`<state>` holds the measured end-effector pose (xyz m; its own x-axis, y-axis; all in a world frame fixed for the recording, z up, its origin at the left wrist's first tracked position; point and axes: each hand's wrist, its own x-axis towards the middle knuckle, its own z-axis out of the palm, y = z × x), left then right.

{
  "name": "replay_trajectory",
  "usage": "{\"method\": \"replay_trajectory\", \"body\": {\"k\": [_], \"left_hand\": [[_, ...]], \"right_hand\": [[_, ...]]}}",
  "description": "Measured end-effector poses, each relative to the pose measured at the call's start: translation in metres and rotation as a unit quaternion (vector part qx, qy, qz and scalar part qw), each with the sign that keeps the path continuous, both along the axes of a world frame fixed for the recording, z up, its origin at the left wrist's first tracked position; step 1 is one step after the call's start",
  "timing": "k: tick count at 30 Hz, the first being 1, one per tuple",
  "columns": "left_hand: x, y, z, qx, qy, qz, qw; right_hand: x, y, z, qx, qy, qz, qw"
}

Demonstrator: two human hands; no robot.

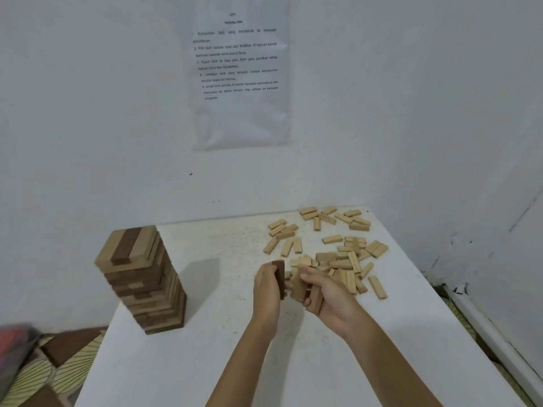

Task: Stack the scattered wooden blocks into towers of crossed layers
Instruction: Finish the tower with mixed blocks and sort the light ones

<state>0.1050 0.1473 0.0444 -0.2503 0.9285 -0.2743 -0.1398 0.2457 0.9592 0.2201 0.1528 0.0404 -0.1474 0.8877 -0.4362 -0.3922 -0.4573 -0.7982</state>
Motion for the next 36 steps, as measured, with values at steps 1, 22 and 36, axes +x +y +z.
{"method": "replay_trajectory", "body": {"k": [1, 22, 36], "left_hand": [[-0.003, -0.009, -0.002, 0.000, 0.009, 0.000, 1.000], [-0.040, -0.087, -0.058, 0.004, 0.195, -0.033, 0.980], [-0.052, -0.086, -0.071, 0.043, 0.247, -0.030, 0.968]], "right_hand": [[-0.003, -0.006, -0.004, 0.006, -0.029, 0.003, 1.000], [-0.031, -0.076, -0.044, 0.075, -0.304, 0.000, 0.950], [-0.021, -0.076, -0.031, 0.046, -0.273, 0.034, 0.960]]}}
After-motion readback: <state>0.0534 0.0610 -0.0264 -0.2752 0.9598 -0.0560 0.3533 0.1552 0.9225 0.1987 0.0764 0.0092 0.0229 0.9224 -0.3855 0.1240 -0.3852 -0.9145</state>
